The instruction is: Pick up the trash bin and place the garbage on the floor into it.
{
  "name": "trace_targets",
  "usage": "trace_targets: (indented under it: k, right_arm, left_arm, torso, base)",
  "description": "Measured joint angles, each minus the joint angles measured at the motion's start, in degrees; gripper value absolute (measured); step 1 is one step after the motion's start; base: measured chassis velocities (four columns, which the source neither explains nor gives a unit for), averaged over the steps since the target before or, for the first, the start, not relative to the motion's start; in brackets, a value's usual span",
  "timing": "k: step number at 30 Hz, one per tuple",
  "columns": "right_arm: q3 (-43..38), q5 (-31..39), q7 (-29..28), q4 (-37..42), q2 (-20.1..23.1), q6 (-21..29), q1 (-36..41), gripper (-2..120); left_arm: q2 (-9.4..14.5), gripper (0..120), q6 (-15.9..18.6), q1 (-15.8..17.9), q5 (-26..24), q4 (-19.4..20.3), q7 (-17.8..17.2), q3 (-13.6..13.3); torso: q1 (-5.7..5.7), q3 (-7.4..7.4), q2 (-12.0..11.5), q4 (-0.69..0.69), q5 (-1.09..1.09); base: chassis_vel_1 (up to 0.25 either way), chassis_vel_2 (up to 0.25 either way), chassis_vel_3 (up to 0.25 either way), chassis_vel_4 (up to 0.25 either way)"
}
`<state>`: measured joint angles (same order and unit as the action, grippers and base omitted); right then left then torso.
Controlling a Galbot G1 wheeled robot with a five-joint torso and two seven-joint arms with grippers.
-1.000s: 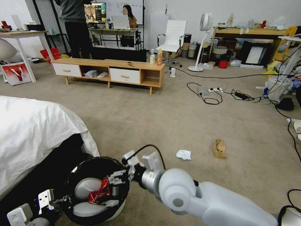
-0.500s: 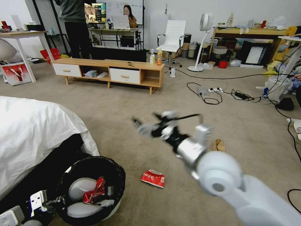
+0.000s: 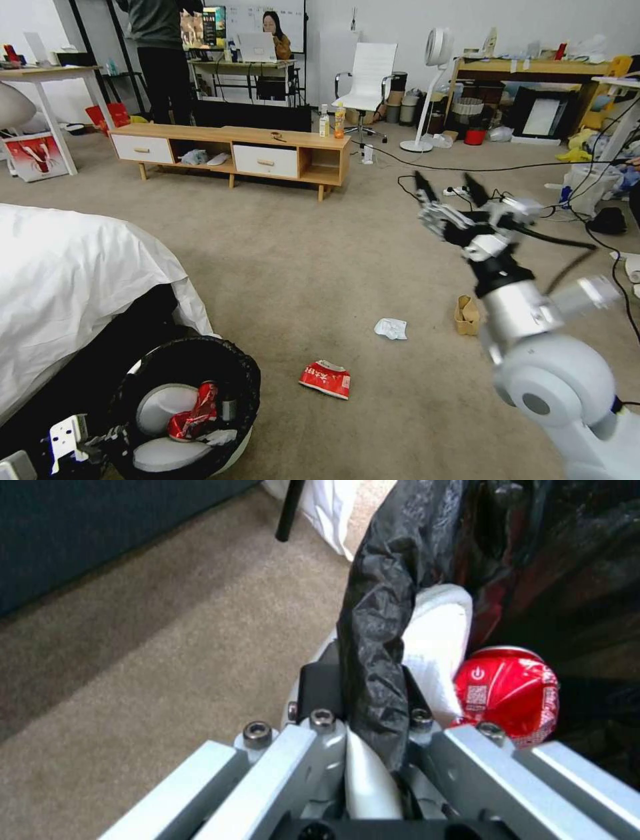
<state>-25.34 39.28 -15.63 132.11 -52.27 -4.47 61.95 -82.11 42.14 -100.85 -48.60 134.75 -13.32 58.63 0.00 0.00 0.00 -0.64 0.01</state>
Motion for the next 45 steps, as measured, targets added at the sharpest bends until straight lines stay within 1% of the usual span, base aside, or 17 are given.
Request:
trace_targets:
  k: [1,3,4,5,7,8,10,11,12,14,15,17,23,28,45]
  right_arm:
    - [0.0,0.0,0.0,0.0,0.0,0.0,0.0,100]
    - [-2.8,-5.3,0.5,0.0,-1.2,-2.2,5.2,100]
    - [-2.8,-5.3,0.5,0.0,-1.2,-2.2,5.2,100]
    - [-4.4,-8.1,0.7,0.2,-2.2,-3.2,8.5,100]
    - [-6.3,-11.7,0.9,0.3,-4.2,-4.2,13.3,100]
    - [-6.3,-11.7,0.9,0.3,-4.2,-4.2,13.3,100]
    - [-7.4,-14.3,1.1,0.3,-5.7,-5.0,16.6,100]
    - [-7.4,-14.3,1.1,0.3,-5.7,-5.0,16.6,100]
    - [-7.7,-15.4,1.0,0.3,-6.2,-5.2,17.8,100]
    - [-8.1,-18.1,0.9,0.0,-7.4,-5.8,19.9,100]
    - [-8.1,-18.1,0.9,0.0,-7.4,-5.8,19.9,100]
    - [-8.0,-20.0,0.7,-0.2,-8.2,-6.0,21.6,100]
    - [-7.6,-23.9,0.3,-0.6,-9.0,-6.0,23.3,100]
    - [-7.4,-25.3,-0.2,-0.9,-9.6,-5.8,23.6,100]
    - [-6.6,-25.6,-0.4,-1.9,-9.4,-6.0,23.6,100]
  left_arm:
    - [0.0,3,0.0,0.0,0.0,0.0,0.0,0.0]
    - [-0.6,3,0.0,-0.7,1.2,0.3,0.7,-0.1]
    - [-0.6,3,0.0,-0.7,1.2,0.3,0.7,-0.1]
    - [-1.0,3,0.0,-1.0,1.6,0.6,1.0,-0.2]
    - [-1.4,3,0.0,-1.4,2.2,0.9,1.3,-0.4]
    - [-1.4,3,0.0,-1.4,2.2,0.9,1.3,-0.4]
    - [-1.8,3,0.0,-1.5,2.7,1.1,1.4,-1.0]
    - [-1.8,3,0.0,-1.5,2.7,1.1,1.4,-1.0]
    - [-2.0,3,0.0,-1.5,2.8,1.2,1.5,-1.4]
    - [-2.3,3,0.0,-1.3,2.9,1.2,1.6,-2.2]
    - [-2.3,3,0.0,-1.3,2.9,1.2,1.6,-2.2]
    - [-2.3,3,0.0,-1.2,2.9,1.2,1.6,-3.1]
    - [-2.2,3,0.0,-1.1,2.6,0.9,1.5,-3.7]
    - [-1.9,3,0.0,-1.2,2.3,0.9,1.4,-3.7]
    - [-2.0,3,0.0,-1.1,2.2,0.7,1.4,-3.5]
  torso:
    - [0.00,0.00,0.0,0.00,0.00]
    - [0.00,0.00,0.0,0.00,0.00]
    - [0.00,0.00,0.0,0.00,0.00]
    - [0.00,0.00,0.0,0.02,0.00]
    - [0.00,-0.01,0.0,-0.01,0.01]
    - [0.00,-0.01,0.0,-0.01,0.01]
    - [0.00,-0.01,0.0,-0.01,-0.01]
    - [0.00,-0.01,0.0,-0.01,-0.01]
    - [0.00,0.00,0.0,0.01,-0.01]
    - [0.00,-0.01,0.0,0.01,0.00]
    - [0.00,-0.01,0.0,0.01,0.00]
    - [0.00,-0.01,0.0,0.00,0.00]
    - [0.00,0.00,0.0,0.00,-0.01]
    - [0.00,0.00,0.0,0.01,-0.01]
    - [0.00,0.00,0.0,0.00,-0.01]
  base:
    - [0.000,0.000,0.000,0.000]
    - [0.000,0.000,0.000,0.000]
    - [0.000,0.000,0.000,0.000]
    - [0.000,0.000,0.000,0.000]
    - [0.000,0.000,0.000,0.000]
    - [0.000,0.000,0.000,0.000]
    - [0.000,0.000,0.000,0.000]
    - [0.000,0.000,0.000,0.000]
    - [0.000,0.000,0.000,0.000]
    - [0.000,0.000,0.000,0.000]
    - [0.000,0.000,0.000,0.000]
    - [0.000,0.000,0.000,0.000]
    - [0.000,0.000,0.000,0.000]
    - [0.000,0.000,0.000,0.000]
    - [0.000,0.000,0.000,0.000]
